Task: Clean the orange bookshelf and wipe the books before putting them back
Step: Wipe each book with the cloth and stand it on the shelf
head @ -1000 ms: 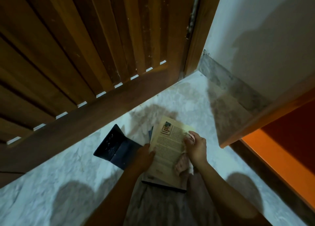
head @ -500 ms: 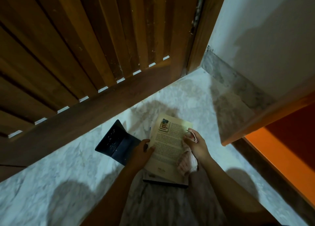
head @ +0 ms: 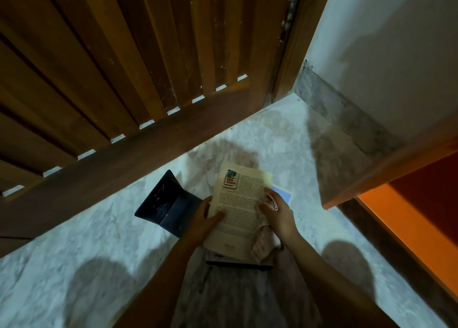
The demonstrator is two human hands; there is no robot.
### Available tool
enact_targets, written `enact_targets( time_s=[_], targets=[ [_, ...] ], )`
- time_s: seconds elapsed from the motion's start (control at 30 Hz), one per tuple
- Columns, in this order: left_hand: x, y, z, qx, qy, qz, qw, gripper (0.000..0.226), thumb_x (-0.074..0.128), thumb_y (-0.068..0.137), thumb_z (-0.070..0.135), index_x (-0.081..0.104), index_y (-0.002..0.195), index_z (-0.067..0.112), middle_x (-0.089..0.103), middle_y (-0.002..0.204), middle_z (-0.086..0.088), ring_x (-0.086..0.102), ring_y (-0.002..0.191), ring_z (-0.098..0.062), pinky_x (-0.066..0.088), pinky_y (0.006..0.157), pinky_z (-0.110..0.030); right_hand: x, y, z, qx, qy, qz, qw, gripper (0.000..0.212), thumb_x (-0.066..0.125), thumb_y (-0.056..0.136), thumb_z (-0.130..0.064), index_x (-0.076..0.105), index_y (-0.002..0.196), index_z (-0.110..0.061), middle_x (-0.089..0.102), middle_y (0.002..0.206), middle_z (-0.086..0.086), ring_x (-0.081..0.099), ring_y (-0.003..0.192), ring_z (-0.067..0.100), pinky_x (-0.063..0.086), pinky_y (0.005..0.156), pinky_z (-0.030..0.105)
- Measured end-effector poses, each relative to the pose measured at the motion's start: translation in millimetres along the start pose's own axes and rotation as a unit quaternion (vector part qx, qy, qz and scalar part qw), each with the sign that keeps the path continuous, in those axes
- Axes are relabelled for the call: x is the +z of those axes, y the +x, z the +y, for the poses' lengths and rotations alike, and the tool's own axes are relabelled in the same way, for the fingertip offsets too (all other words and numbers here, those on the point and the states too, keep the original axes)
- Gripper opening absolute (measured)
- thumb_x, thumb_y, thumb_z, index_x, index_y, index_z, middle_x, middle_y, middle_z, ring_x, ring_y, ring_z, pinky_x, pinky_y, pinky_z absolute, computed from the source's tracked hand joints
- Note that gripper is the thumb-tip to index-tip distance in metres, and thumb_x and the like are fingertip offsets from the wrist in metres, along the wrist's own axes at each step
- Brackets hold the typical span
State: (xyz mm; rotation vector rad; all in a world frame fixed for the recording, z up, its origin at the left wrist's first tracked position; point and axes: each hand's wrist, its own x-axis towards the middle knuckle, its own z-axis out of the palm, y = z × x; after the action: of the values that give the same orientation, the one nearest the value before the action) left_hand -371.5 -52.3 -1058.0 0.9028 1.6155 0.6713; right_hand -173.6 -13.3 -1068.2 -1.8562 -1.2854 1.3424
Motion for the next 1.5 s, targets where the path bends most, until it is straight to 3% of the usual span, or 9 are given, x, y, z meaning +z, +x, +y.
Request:
enact_targets(
  time_s=[0.2, 0.33, 0.53, 0.77, 0.9, 1.03, 1.2, 1.37, 1.5],
  targets=[
    [-9, 3, 1, -0.025, -0.099, -0.015, 0.995, 0.053, 0.057, 0.091, 0.016, 0.035, 0.138, 0.022, 0.056, 0.121, -0.005, 0.063, 0.091, -0.016, 0.055, 0.071, -0.027, 12, 0, -3, -0.01, 0.004, 0.001, 1.0, 0.046, 0.061, 0.09, -0.015, 0.047, 0.134, -0.011, 0.055, 0.131, 0.008, 0.051, 0.121, 0.017, 0.034, 0.078, 0.003],
    [-12, 2, -2, -0.025, -0.129, -0.028, 0.991, 0.06, 0.058, 0.091, 0.015, 0.032, 0.143, 0.028, 0.059, 0.125, -0.005, 0.064, 0.102, -0.025, 0.053, 0.088, -0.049, 14, 1, -9, -0.017, -0.001, -0.001, 1.0, 0.048, 0.059, 0.091, -0.014, 0.043, 0.135, -0.004, 0.053, 0.129, 0.012, 0.05, 0.119, 0.018, 0.034, 0.083, 0.01],
    [-8, -9, 16, 0.006, -0.167, -0.017, 0.986, 0.057, 0.058, 0.09, 0.011, 0.037, 0.14, 0.029, 0.067, 0.105, -0.001, 0.068, 0.093, -0.021, 0.058, 0.074, -0.036, 4, -9, -24, -0.013, -0.02, -0.01, 1.0, 0.042, 0.054, 0.089, -0.002, 0.043, 0.129, 0.007, 0.049, 0.121, 0.029, 0.049, 0.116, 0.04, 0.044, 0.088, 0.039],
    [-11, -49, 77, 0.086, -0.209, -0.005, 0.974, 0.046, 0.056, 0.09, 0.007, 0.047, 0.13, 0.028, 0.068, 0.103, 0.0, 0.07, 0.084, -0.01, 0.056, 0.063, -0.023, -27, -49, -78, -0.057, 0.124, 0.079, 0.988, 0.041, 0.065, 0.086, -0.019, 0.043, 0.121, -0.022, 0.056, 0.104, -0.002, 0.055, 0.093, 0.014, 0.045, 0.065, 0.016],
    [-12, -84, 125, 0.152, -0.203, -0.014, 0.967, 0.04, 0.064, 0.087, 0.018, 0.053, 0.118, 0.04, 0.066, 0.118, -0.004, 0.067, 0.103, -0.021, 0.055, 0.086, -0.041, -50, -74, -122, -0.123, 0.152, 0.16, 0.968, 0.033, 0.067, 0.083, -0.023, 0.055, 0.113, -0.02, 0.058, 0.112, -0.002, 0.057, 0.102, 0.016, 0.044, 0.08, 0.02],
    [-8, -122, 166, 0.211, -0.223, -0.035, 0.951, 0.048, 0.062, 0.088, 0.013, 0.048, 0.13, 0.032, 0.064, 0.123, -0.005, 0.064, 0.108, -0.025, 0.05, 0.093, -0.05, -79, -107, -165, -0.194, 0.145, 0.224, 0.944, 0.027, 0.05, 0.096, -0.013, 0.053, 0.122, -0.008, 0.036, 0.119, -0.003, 0.045, 0.105, 0.009, 0.03, 0.072, -0.01],
    [5, -168, 203, 0.289, -0.218, -0.065, 0.93, 0.045, 0.056, 0.09, 0.006, 0.05, 0.122, 0.038, 0.065, 0.12, 0.001, 0.067, 0.103, -0.023, 0.058, 0.077, -0.036, -117, -140, -238, -0.32, 0.137, 0.224, 0.91, 0.023, 0.05, 0.096, -0.017, 0.057, 0.118, -0.014, 0.039, 0.116, -0.001, 0.053, 0.087, 0.002, 0.044, 0.057, 0.002],
    [13, -196, 225, 0.335, -0.202, -0.06, 0.918, 0.049, 0.056, 0.089, 0.001, 0.05, 0.125, 0.033, 0.064, 0.118, 0.01, 0.063, 0.106, -0.008, 0.055, 0.084, -0.026, -131, -158, -300, -0.503, -0.063, 0.197, 0.839, 0.026, 0.055, 0.093, -0.019, 0.06, 0.118, -0.02, 0.046, 0.122, 0.001, 0.046, 0.109, 0.011, 0.042, 0.087, 0.014],
    [3, -215, 226, 0.32, -0.252, -0.082, 0.909, 0.048, 0.054, 0.089, 0.004, 0.049, 0.126, 0.034, 0.07, 0.112, -0.002, 0.068, 0.1, -0.026, 0.058, 0.076, -0.037, -165, -152, -280, -0.389, 0.027, 0.258, 0.884, 0.021, 0.053, 0.093, -0.013, 0.06, 0.113, -0.018, 0.043, 0.121, 0.004, 0.054, 0.099, 0.013, 0.049, 0.062, 0.01]
  ],
)
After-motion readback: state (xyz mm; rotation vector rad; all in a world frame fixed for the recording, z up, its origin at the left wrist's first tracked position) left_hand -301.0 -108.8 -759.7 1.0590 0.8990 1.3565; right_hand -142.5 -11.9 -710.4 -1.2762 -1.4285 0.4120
